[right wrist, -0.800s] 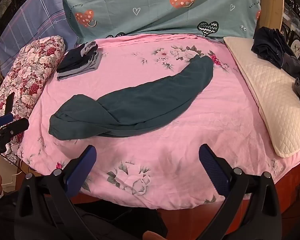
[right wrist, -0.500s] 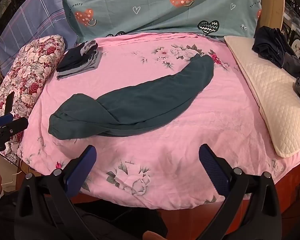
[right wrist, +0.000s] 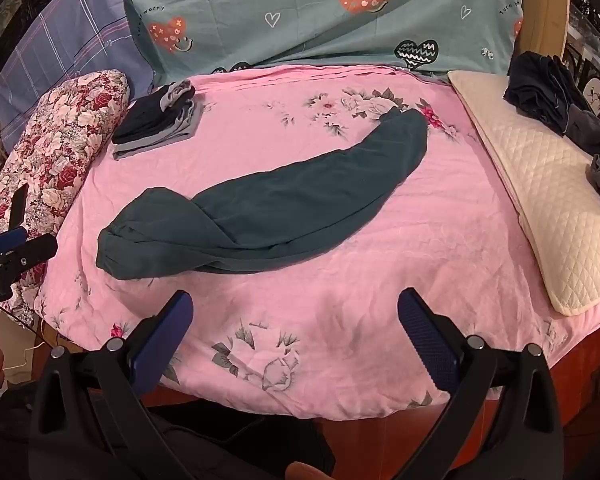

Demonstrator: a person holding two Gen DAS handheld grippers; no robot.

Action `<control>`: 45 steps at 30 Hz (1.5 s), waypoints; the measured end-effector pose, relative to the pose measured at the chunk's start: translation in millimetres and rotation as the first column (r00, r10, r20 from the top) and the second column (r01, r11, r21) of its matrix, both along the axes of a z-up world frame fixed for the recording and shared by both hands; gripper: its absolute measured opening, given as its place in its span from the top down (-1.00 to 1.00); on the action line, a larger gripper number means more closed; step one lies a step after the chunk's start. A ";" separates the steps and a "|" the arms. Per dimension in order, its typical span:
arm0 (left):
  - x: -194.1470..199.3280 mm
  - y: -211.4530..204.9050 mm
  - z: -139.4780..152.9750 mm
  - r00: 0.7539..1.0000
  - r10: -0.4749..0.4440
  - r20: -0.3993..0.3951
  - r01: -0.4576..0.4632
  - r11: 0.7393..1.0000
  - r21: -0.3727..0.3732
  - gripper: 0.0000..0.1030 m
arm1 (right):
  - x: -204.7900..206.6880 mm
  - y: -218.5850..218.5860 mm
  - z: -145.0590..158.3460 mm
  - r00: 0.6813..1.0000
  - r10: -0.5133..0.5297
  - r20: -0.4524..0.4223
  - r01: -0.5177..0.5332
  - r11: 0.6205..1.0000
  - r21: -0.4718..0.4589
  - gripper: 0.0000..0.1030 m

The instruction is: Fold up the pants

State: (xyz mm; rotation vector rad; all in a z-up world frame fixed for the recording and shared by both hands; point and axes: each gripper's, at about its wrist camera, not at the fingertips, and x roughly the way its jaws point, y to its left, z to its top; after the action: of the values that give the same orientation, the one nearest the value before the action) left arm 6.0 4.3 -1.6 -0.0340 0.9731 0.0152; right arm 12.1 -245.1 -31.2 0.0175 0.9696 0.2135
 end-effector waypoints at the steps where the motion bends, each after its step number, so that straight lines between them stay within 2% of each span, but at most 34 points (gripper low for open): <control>1: -0.2 0.2 -0.2 1.000 0.000 0.000 0.000 1.000 0.000 -0.96 | 0.1 -0.1 0.6 1.000 0.000 -0.001 0.000 1.000 0.001 -0.97; 45: 7.2 0.7 -3.9 1.000 -0.002 -0.011 0.002 1.000 -0.012 -0.96 | 6.3 4.5 1.6 1.000 0.003 -0.010 -0.003 1.000 -0.005 -0.97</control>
State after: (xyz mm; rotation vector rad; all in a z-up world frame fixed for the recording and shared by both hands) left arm 13.2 5.0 -5.6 -0.0439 0.9843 0.0083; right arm 18.4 -240.6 -29.6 0.0129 0.9797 0.2139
